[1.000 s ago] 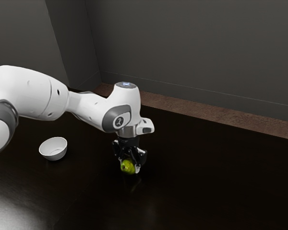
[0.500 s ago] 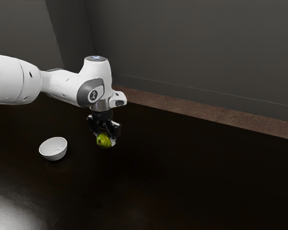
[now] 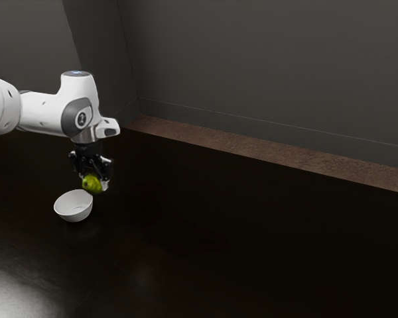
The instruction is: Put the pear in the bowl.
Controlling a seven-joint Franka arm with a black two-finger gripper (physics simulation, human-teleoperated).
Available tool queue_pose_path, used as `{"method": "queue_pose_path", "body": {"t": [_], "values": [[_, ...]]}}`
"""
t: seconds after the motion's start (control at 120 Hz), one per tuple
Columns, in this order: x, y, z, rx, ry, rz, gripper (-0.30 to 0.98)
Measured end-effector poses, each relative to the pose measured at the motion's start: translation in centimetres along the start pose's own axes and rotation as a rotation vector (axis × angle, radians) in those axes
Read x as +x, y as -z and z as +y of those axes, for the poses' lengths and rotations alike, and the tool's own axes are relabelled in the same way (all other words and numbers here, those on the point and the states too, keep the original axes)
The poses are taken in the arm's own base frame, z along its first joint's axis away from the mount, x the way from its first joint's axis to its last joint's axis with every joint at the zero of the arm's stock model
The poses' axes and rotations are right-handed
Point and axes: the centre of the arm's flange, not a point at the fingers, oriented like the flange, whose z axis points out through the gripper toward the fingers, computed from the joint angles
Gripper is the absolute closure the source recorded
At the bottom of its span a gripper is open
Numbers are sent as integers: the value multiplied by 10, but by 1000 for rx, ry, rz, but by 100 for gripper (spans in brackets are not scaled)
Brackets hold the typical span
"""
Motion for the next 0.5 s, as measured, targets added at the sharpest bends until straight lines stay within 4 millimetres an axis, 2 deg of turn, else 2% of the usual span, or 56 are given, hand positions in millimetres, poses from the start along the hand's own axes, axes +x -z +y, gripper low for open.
{"method": "queue_pose_path", "body": {"t": [0.2,0.317,0.5], "values": [[-5,-4,-48,13,0,-7,39],[-13,-5,-60,12,-17,-14,39],[-41,-28,-73,-7,-35,-68,38]]}}
